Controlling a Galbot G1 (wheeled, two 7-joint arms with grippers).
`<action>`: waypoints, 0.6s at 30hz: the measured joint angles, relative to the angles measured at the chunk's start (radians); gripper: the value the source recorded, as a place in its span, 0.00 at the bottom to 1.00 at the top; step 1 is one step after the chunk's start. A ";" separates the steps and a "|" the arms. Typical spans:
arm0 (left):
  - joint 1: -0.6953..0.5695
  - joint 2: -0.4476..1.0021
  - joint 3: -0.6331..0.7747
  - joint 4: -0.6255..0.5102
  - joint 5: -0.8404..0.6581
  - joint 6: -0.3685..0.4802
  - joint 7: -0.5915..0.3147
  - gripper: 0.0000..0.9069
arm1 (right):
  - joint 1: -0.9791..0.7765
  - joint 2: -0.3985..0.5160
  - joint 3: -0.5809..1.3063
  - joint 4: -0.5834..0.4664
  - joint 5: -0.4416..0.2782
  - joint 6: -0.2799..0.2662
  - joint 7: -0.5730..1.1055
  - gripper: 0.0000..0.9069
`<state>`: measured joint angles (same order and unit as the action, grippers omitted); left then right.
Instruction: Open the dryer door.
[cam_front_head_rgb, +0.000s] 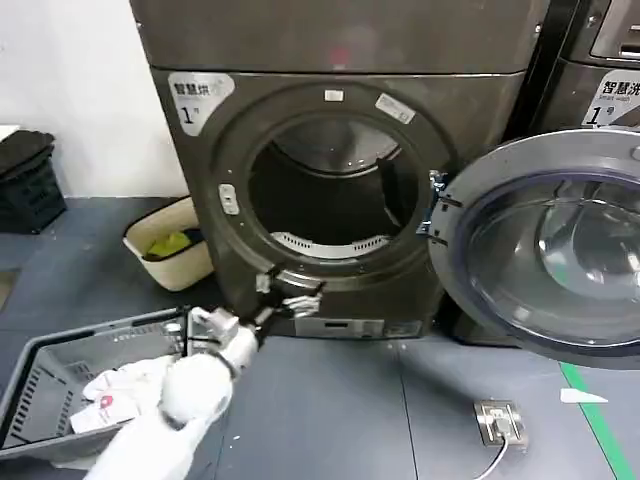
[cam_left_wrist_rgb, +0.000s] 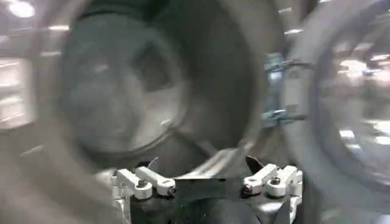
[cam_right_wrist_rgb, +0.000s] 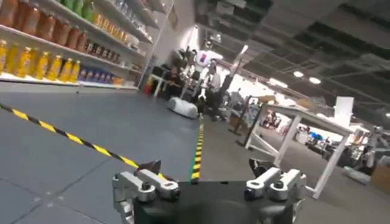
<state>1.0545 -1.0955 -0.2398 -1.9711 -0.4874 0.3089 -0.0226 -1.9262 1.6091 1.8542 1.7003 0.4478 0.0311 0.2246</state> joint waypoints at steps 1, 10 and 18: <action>0.015 0.005 -0.021 -0.014 -0.014 0.020 -0.024 1.00 | 0.003 0.000 0.004 -0.007 -0.003 0.002 0.000 1.00; 0.089 0.049 -0.177 -0.062 -0.208 0.161 -0.161 1.00 | 0.018 0.000 0.011 -0.052 0.027 0.021 -0.022 1.00; 0.121 0.088 -0.341 -0.070 -0.445 0.343 -0.329 1.00 | 0.026 -0.023 0.004 -0.055 0.061 0.019 -0.043 1.00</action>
<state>1.1755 -1.0080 -0.5809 -2.0411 -0.9319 0.6521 -0.3517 -1.9003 1.5864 1.8587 1.6457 0.5087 0.0504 0.1817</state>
